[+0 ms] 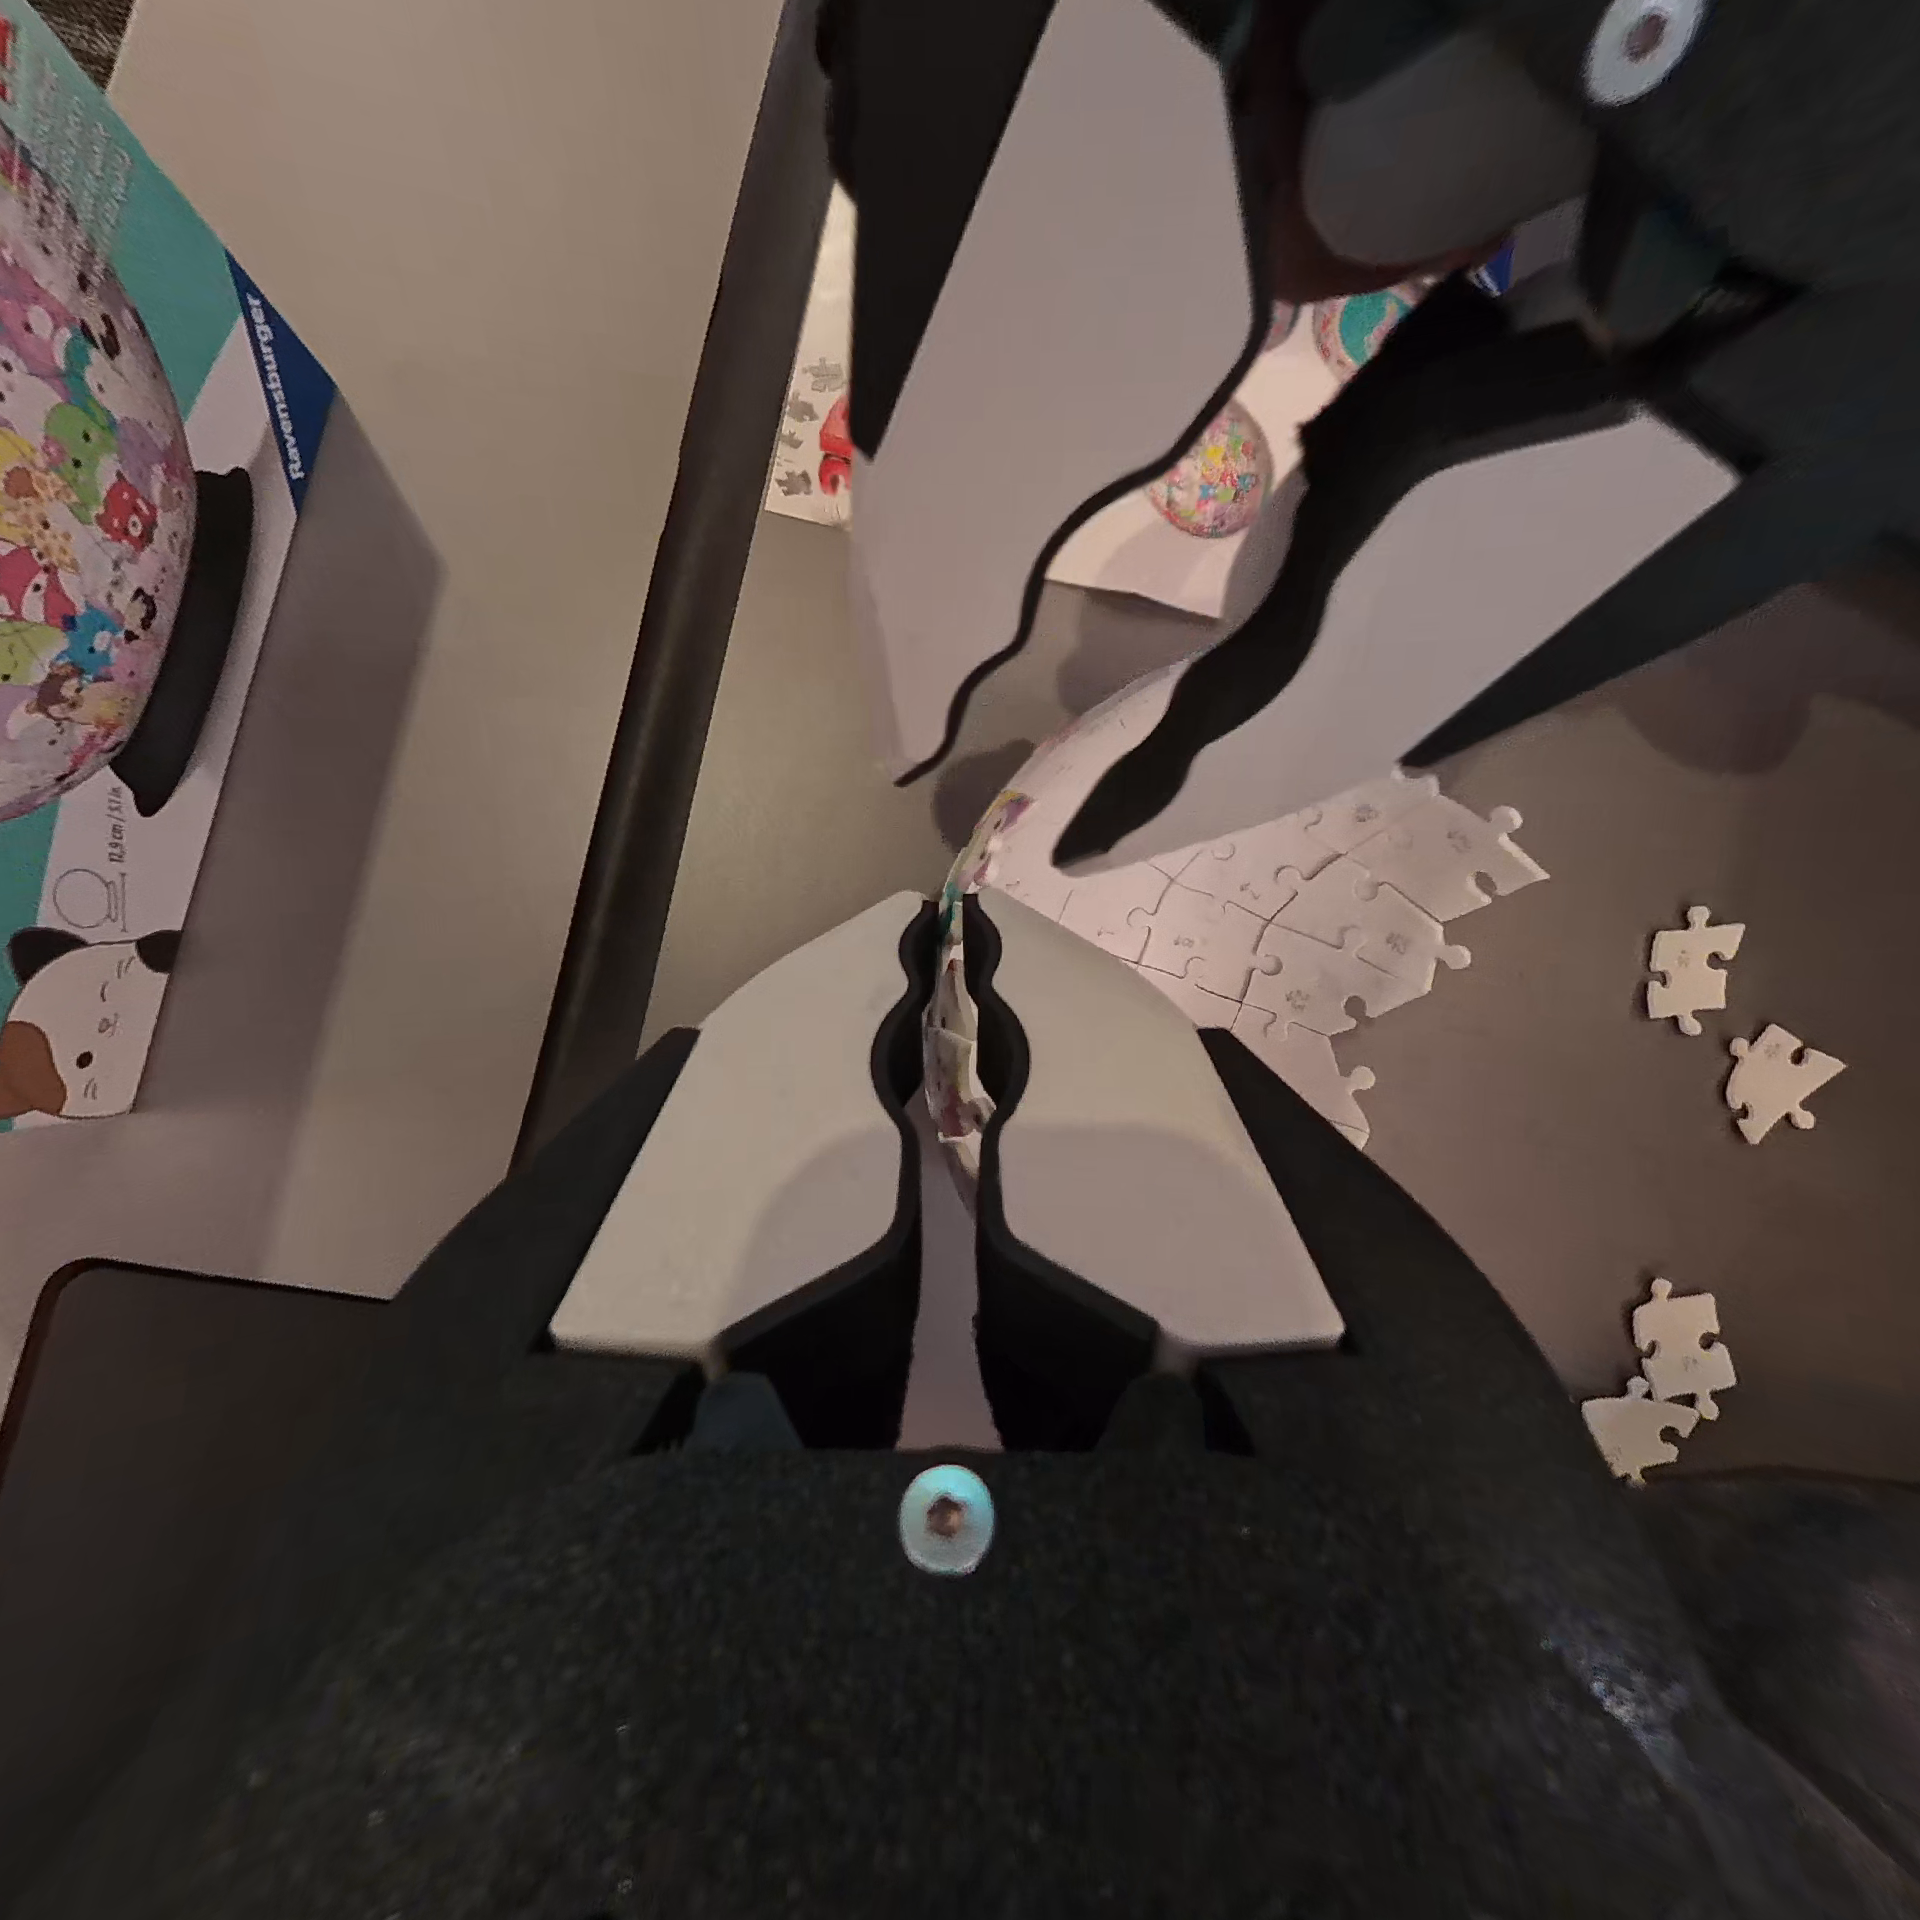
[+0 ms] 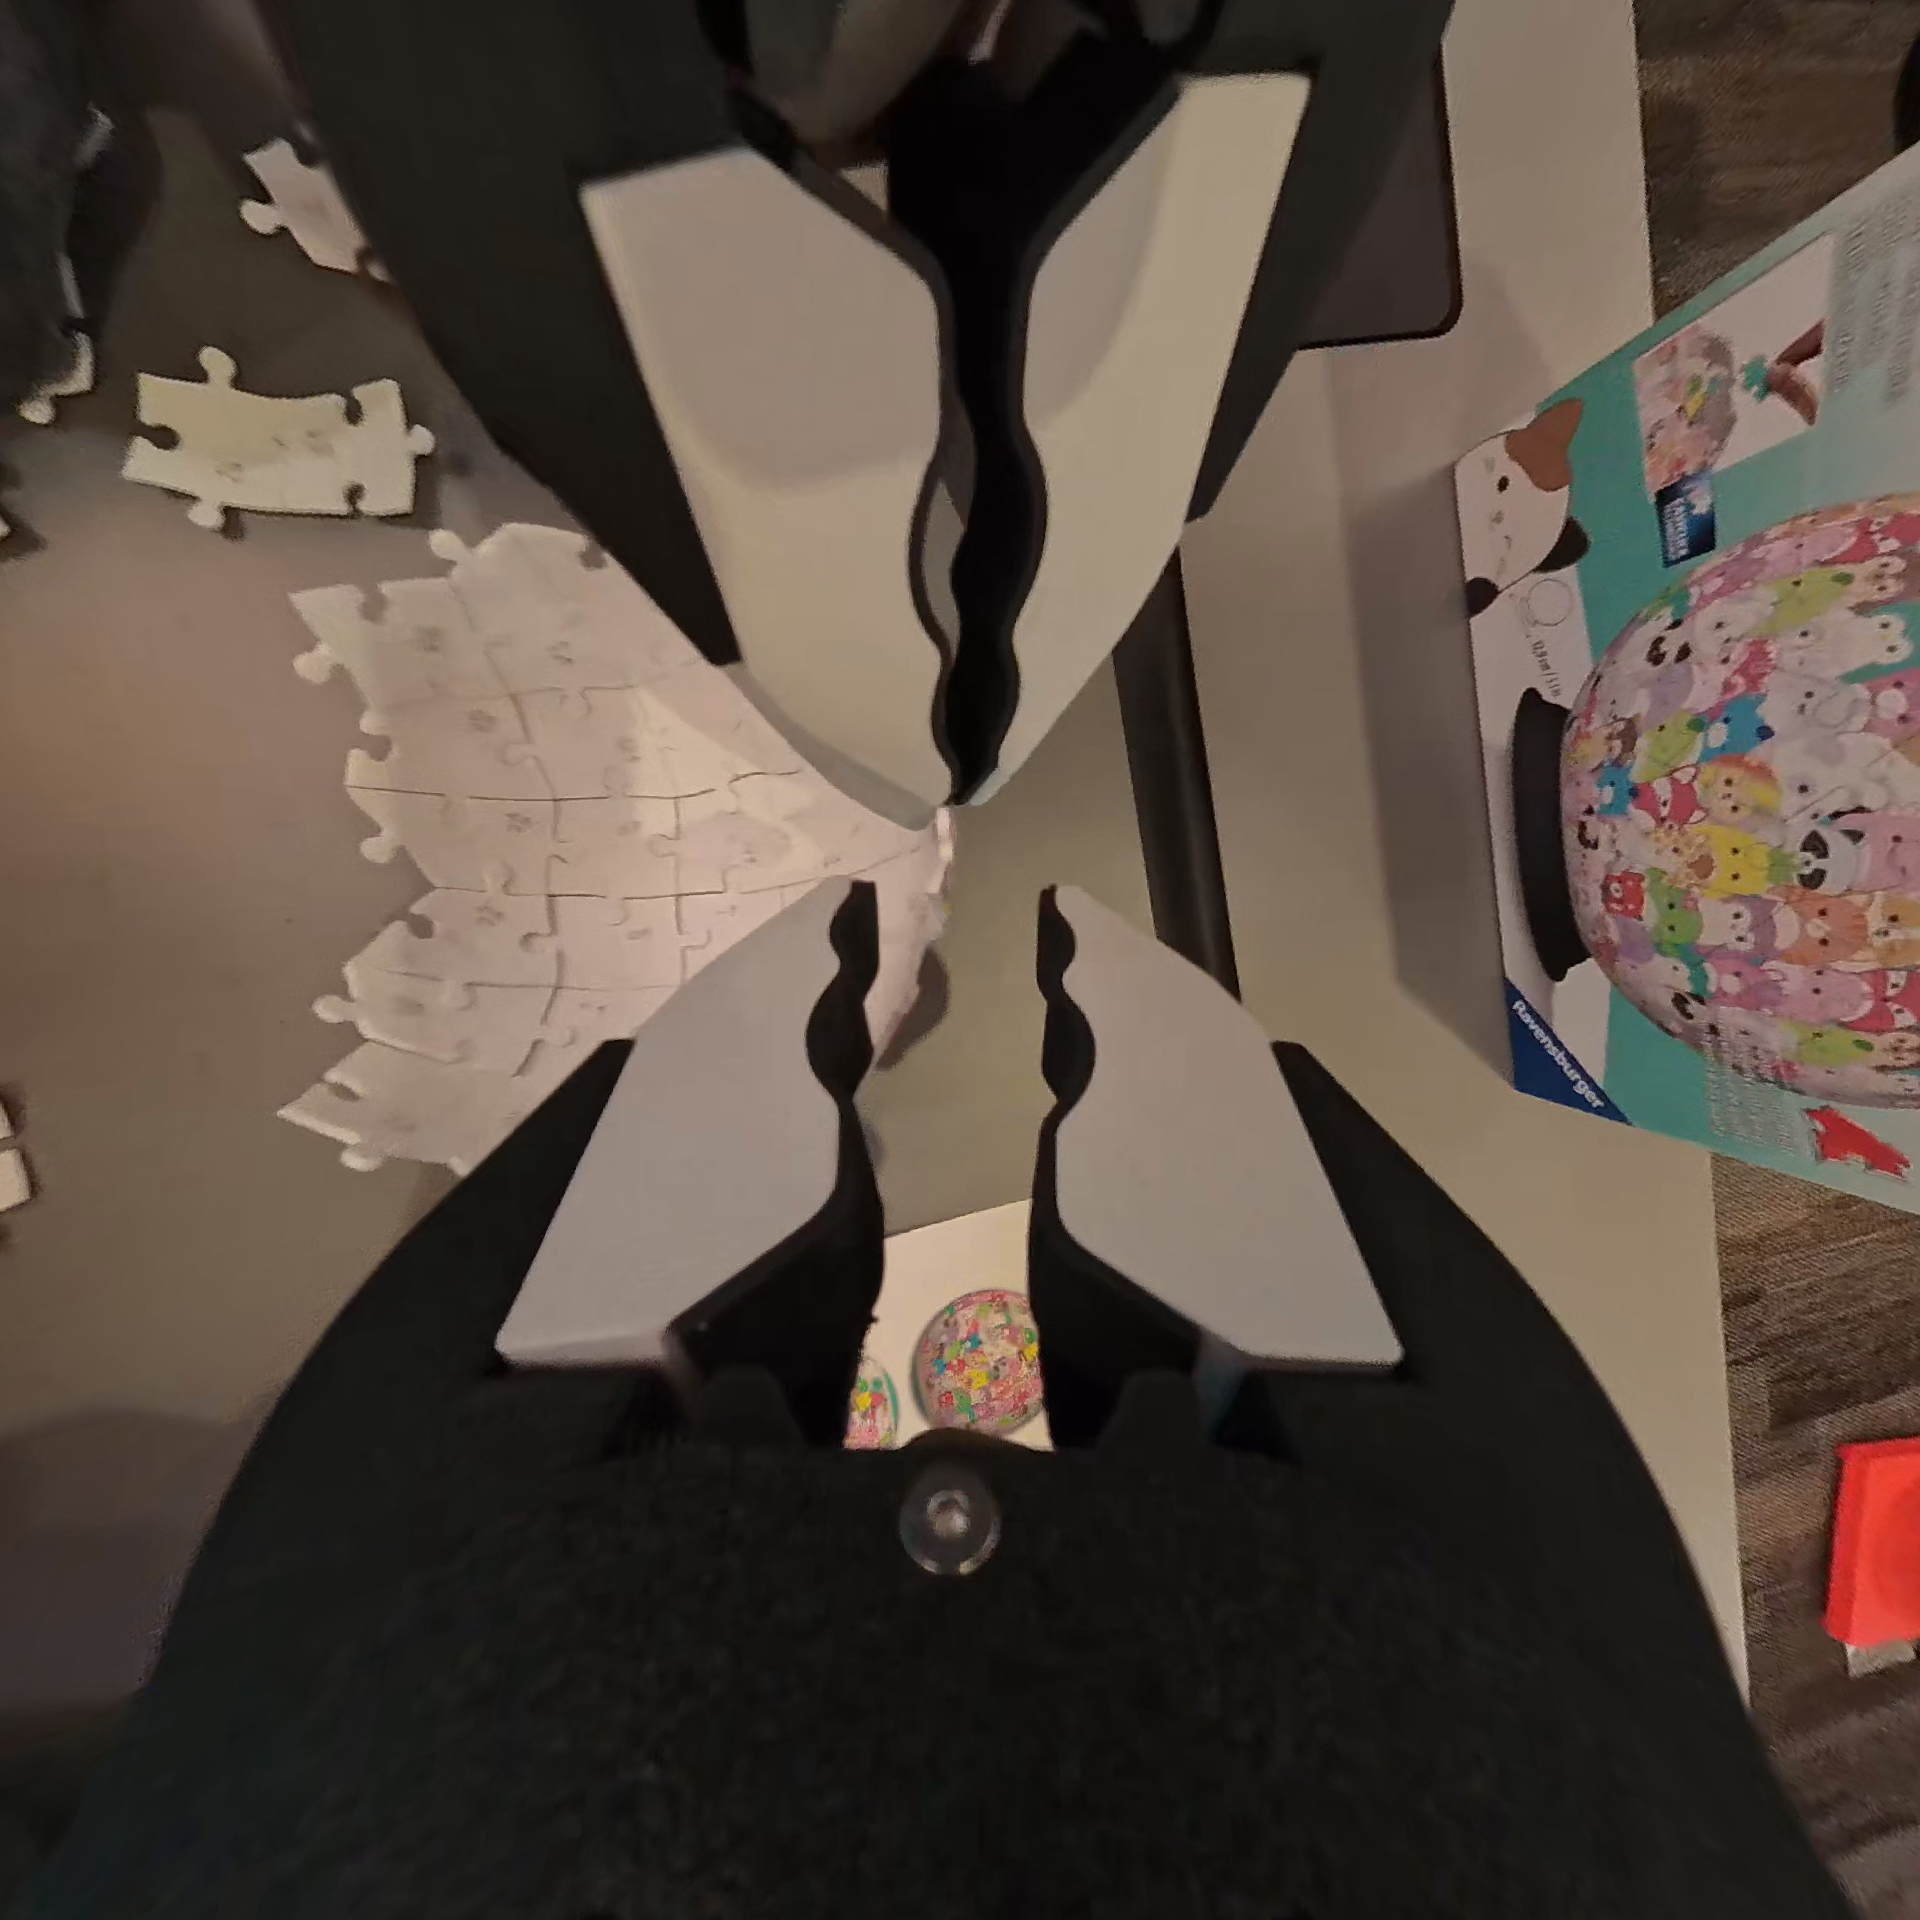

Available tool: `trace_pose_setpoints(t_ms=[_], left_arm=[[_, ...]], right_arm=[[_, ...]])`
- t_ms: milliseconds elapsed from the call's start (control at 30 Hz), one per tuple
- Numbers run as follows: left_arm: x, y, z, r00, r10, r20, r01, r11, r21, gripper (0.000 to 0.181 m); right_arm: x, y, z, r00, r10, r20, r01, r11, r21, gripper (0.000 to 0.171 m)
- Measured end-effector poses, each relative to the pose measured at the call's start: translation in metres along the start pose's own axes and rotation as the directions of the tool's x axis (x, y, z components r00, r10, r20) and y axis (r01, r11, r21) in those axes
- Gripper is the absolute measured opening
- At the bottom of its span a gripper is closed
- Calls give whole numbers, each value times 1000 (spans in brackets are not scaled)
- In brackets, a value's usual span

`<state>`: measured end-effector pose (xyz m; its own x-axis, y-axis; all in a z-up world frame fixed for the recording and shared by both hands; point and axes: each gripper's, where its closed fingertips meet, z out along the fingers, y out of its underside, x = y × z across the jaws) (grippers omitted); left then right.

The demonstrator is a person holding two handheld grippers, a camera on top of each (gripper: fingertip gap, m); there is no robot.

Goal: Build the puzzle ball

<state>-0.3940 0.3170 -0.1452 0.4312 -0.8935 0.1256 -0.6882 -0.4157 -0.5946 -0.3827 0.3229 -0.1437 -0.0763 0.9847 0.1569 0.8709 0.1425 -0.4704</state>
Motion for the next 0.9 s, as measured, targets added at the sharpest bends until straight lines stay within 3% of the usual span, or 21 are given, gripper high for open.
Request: trace_pose_setpoints(t_ms=[433,600,900], left_arm=[[-1,0,-1,1000,10,-19,-9,999,38,4],[0,0,-2,1000,15,-24,-14,999,43,4],[5,5,-20,997,-30,-78,35,997,75,14]], right_arm=[[-4,4,-2,999,-18,-50,11,991,-137,22],[-3,1,-2,994,-66,-89,55,991,-121,4],[-2,0,1,992,-76,-102,68,995,-79,3]])
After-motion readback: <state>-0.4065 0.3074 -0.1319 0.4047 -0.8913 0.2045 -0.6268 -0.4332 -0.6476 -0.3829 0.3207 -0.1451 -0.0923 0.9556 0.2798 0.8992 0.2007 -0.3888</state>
